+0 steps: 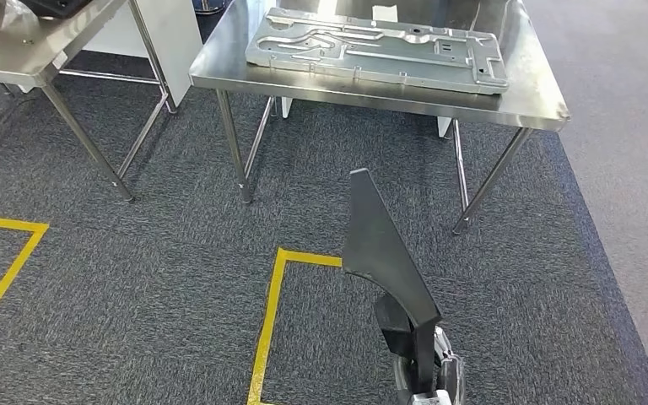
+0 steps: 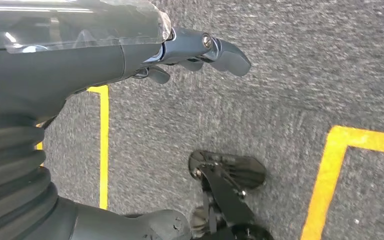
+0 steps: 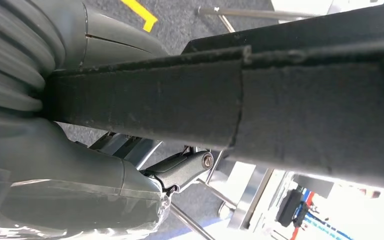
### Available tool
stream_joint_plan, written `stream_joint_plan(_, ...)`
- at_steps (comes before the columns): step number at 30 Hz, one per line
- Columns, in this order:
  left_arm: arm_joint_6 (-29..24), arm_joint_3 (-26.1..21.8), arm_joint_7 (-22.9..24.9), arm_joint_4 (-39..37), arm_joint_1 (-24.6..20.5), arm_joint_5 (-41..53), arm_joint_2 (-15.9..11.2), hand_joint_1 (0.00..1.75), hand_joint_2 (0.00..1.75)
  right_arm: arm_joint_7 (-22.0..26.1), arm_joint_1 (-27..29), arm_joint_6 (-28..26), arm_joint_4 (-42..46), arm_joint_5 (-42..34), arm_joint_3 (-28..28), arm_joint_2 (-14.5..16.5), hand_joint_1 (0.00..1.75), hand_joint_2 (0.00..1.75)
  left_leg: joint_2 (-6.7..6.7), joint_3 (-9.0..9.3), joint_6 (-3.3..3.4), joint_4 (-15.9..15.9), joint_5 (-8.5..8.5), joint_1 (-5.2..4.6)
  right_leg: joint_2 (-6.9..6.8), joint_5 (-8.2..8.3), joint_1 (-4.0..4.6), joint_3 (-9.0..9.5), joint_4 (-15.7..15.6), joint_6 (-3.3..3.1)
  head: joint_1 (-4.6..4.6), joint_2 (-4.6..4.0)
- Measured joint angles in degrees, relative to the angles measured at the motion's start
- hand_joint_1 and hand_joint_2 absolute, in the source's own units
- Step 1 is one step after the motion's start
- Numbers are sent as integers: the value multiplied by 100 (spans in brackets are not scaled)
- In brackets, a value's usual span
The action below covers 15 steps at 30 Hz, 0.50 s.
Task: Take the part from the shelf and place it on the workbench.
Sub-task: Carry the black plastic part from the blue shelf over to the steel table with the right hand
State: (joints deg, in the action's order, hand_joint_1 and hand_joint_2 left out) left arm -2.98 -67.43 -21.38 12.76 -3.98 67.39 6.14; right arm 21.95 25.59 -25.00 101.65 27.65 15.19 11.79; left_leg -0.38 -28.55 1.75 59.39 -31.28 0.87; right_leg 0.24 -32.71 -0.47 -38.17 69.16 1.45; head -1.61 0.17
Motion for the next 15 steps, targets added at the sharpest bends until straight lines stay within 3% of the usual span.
stream_joint_plan(1,8,0,2,-1,5,9,4,0,175,-32,-6,-53,-7,37,1,-3,175,175,0,84,-7,-12,-58,-3,-4,319,22,54,-339,-54,-2,-1)
stream_joint_plan(3,27,1,4,-2,-3,32,14,0,175,-95,-36,-180,-18,129,3,-9,175,175,-5,199,-52,-73,-148,-7,-15,631,78,134,-775,-157,23,0)
stream_joint_plan(5,44,2,4,-2,-17,50,17,0,175,-140,-69,-305,-17,221,8,-14,175,175,1,311,-130,-99,-137,-15,-10,615,109,197,-922,-235,48,-1)
stream_joint_plan(7,54,2,-1,-2,-26,56,7,0,175,-166,-99,-367,-6,276,25,-15,175,175,18,396,-192,-16,-109,-17,4,641,78,373,-1071,-293,43,-1)
stream_joint_plan(9,57,3,-4,-2,-50,59,-5,0,175,-189,-150,-390,4,309,48,-14,175,175,21,220,-216,378,-201,-10,-1,610,45,548,-1151,-338,71,-1)
stream_joint_plan(12,60,4,0,-2,-52,63,-6,0,175,-223,-213,-447,10,372,72,-14,175,175,20,-442,-266,1295,-633,2,-4,470,50,695,-1166,-377,104,-1)
stream_joint_plan(13,61,4,7,-2,-36,65,-7,0,175,-252,-222,-489,11,400,76,-14,175,175,21,-606,-290,1420,-711,4,4,416,50,756,-1165,-375,106,-1)
stream_joint_plan(14,65,4,16,-2,-21,75,-10,0,175,-304,-233,-552,11,442,78,-14,175,175,22,-697,-310,1368,-662,8,15,357,49,831,-1164,-365,106,-1)
stream_joint_plan(15,68,4,25,-2,-12,87,-14,0,175,-389,-250,-629,14,509,79,-14,175,175,23,-690,-315,1117,-466,13,24,298,46,914,-1164,-348,108,-1)
